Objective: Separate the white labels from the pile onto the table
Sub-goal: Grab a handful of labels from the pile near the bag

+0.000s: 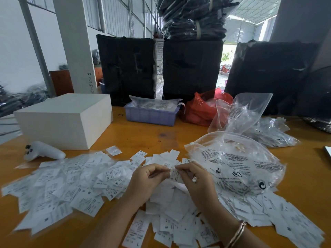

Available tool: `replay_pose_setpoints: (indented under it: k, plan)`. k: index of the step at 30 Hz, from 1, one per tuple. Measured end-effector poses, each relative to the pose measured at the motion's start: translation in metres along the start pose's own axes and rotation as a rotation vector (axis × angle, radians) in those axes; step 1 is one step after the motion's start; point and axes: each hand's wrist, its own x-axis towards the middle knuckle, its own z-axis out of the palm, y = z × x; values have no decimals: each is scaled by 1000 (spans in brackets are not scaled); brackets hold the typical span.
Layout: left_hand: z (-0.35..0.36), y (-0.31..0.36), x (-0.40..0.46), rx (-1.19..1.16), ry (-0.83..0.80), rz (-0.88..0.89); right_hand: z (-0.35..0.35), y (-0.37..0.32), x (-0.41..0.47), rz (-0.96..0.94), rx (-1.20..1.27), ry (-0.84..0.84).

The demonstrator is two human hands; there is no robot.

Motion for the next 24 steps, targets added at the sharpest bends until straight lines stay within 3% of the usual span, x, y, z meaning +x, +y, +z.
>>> replay_pose_setpoints:
  k: [5,12,17,21,24]
  plan:
    - [-1,5,-2,-21,66,-26,3,-2,-3,-53,11,-26]
    - [2,6,-1,-18,12,-17,3,-2,-3,-24,45,-62]
    - [1,5,-2,2,30,-43,2,-1,-1,87,73,-37]
    - [0,12,-3,-100,88,-95,2,-5,-3,202,328,-92]
    - [-1,13,-3,-147,136,-128,-2,-8,-3,201,444,20]
